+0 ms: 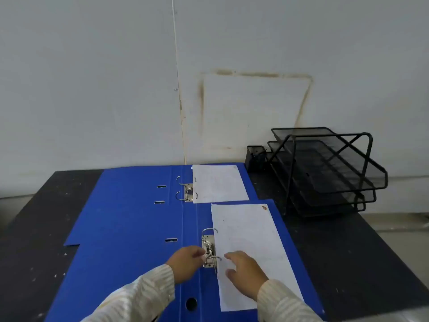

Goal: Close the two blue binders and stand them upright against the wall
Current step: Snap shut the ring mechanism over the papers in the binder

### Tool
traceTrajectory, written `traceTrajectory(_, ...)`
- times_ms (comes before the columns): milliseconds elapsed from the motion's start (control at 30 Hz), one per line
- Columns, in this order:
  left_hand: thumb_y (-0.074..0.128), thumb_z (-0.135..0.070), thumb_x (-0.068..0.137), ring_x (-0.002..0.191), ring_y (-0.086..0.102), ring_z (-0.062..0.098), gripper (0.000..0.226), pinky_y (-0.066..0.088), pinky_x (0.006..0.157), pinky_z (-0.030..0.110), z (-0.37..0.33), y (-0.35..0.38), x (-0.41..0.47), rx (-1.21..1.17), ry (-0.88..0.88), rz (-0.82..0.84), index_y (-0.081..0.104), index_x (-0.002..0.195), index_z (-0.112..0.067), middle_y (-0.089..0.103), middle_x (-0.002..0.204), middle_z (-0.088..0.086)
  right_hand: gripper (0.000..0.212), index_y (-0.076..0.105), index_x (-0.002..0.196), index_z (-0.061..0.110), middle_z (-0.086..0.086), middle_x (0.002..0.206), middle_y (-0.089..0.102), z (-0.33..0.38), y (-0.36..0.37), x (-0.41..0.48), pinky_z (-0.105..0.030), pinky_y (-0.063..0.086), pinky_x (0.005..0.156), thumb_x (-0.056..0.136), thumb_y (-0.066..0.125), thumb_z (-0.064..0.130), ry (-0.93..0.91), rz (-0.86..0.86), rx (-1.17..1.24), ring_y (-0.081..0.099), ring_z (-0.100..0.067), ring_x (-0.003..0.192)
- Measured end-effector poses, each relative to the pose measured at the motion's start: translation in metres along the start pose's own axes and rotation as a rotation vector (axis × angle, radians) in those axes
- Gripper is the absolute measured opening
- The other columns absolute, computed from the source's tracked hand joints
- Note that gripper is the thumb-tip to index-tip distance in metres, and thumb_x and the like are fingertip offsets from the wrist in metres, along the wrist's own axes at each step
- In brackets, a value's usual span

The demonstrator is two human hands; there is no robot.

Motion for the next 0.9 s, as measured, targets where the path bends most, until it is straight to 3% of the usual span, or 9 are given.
traceTrajectory(133, 0.047, -0.024, 0.098, 0.109, 0.058, 0.016, 0.031, 0.045, 0.090, 0.024, -0.002, 0.011, 0.004, 0.006, -0.004, 0.000, 0.058, 0.125, -0.016, 0.063, 0.122, 0.002, 0.051, 0.030, 0.145, 0.021, 0.004, 0.158, 0.018, 0.001, 0.010, 0.012, -0.025, 0.013, 0.117, 0.097, 0.042, 0.010, -0.072, 0.019, -0.093, 0.015, -0.015, 0.146)
traceTrajectory(233, 0.045, -0.025, 0.099, 0.106, 0.058, 0.015, 0.029, 0.043, 0.089, 0.021, -0.002, 0.015, 0.007, 0.008, 0.004, 0.004, 0.062, 0.121, -0.018, 0.065, 0.115, 0.001, 0.060, 0.022, 0.148, 0.022, 0.001, 0.160, 0.003, 0.006, 0.014, 0.024, -0.034, 0.009, 0.119, 0.094, 0.045, 0.010, -0.098, 0.055, -0.190, 0.000, -0.021, 0.148)
traceTrajectory(300, 0.043, -0.027, 0.100, 0.086, 0.057, 0.010, 0.024, 0.042, 0.078, 0.021, 0.001, 0.014, 0.012, 0.010, 0.007, 0.013, 0.066, 0.103, -0.022, 0.064, 0.093, -0.004, 0.067, 0.015, 0.149, 0.026, -0.001, 0.160, -0.005, 0.003, 0.015, 0.034, -0.040, 0.005, 0.119, 0.092, 0.049, 0.016, -0.075, 0.091, -0.272, -0.007, -0.025, 0.147)
traceTrajectory(367, 0.043, -0.028, 0.100, 0.066, 0.047, 0.007, 0.028, 0.040, 0.065, 0.020, 0.002, 0.011, 0.017, 0.004, -0.004, 0.025, 0.059, 0.077, -0.026, 0.054, 0.071, -0.008, 0.070, 0.012, 0.149, 0.029, -0.002, 0.160, -0.009, -0.002, 0.019, 0.041, -0.042, 0.000, 0.119, 0.091, 0.050, 0.023, -0.051, 0.128, -0.358, -0.011, -0.026, 0.147)
traceTrajectory(433, 0.044, -0.030, 0.100, 0.061, 0.043, 0.005, 0.031, 0.037, 0.059, 0.017, 0.003, 0.010, 0.021, -0.007, -0.002, 0.050, 0.056, 0.071, -0.027, 0.050, 0.065, -0.010, 0.070, 0.012, 0.149, 0.029, -0.002, 0.160, -0.007, -0.007, 0.022, 0.043, -0.042, 0.000, 0.120, 0.091, 0.050, 0.025, -0.039, 0.131, -0.394, -0.010, -0.026, 0.147)
traceTrajectory(600, 0.047, -0.032, 0.098, 0.066, 0.046, 0.005, 0.026, 0.038, 0.063, 0.016, 0.005, 0.011, 0.033, 0.011, -0.010, 0.123, 0.062, 0.082, -0.017, 0.053, 0.071, -0.008, 0.051, 0.027, 0.147, 0.027, -0.003, 0.159, 0.013, -0.009, 0.022, 0.049, -0.041, 0.010, 0.119, 0.097, 0.041, 0.031, -0.062, 0.033, -0.409, 0.005, -0.026, 0.147)
traceTrajectory(667, 0.046, -0.032, 0.098, 0.066, 0.046, 0.005, 0.026, 0.037, 0.062, 0.016, 0.003, 0.011, 0.038, 0.087, -0.017, 0.167, 0.060, 0.080, -0.019, 0.051, 0.071, -0.008, 0.045, 0.035, 0.144, 0.025, -0.005, 0.155, 0.024, -0.009, 0.022, 0.052, -0.040, 0.018, 0.117, 0.100, 0.038, 0.030, -0.092, -0.002, -0.453, 0.015, -0.027, 0.145)
traceTrajectory(767, 0.044, -0.029, 0.098, 0.075, 0.048, 0.013, 0.027, 0.036, 0.061, 0.019, -0.003, 0.015, 0.045, 0.280, -0.012, 0.238, 0.055, 0.075, -0.019, 0.051, 0.076, -0.004, 0.043, 0.038, 0.142, 0.022, -0.007, 0.155, 0.025, -0.011, 0.026, 0.053, -0.043, 0.019, 0.116, 0.100, 0.037, 0.030, -0.094, 0.000, -0.452, 0.017, -0.030, 0.145)
traceTrajectory(900, 0.042, -0.024, 0.099, 0.084, 0.053, 0.019, 0.028, 0.041, 0.073, 0.027, -0.014, 0.018, 0.046, 0.465, -0.004, 0.264, 0.065, 0.102, -0.008, 0.055, 0.093, 0.006, 0.042, 0.044, 0.139, 0.018, -0.013, 0.152, 0.032, -0.011, 0.028, 0.055, -0.048, 0.024, 0.114, 0.097, 0.043, 0.019, -0.120, -0.033, -0.433, 0.025, -0.036, 0.142)
Point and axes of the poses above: each hand's wrist, its own x-axis towards the middle knuckle, its own y-axis out of the palm, z = x × y, the point moved 7 cm from there along x, towards the middle knuckle
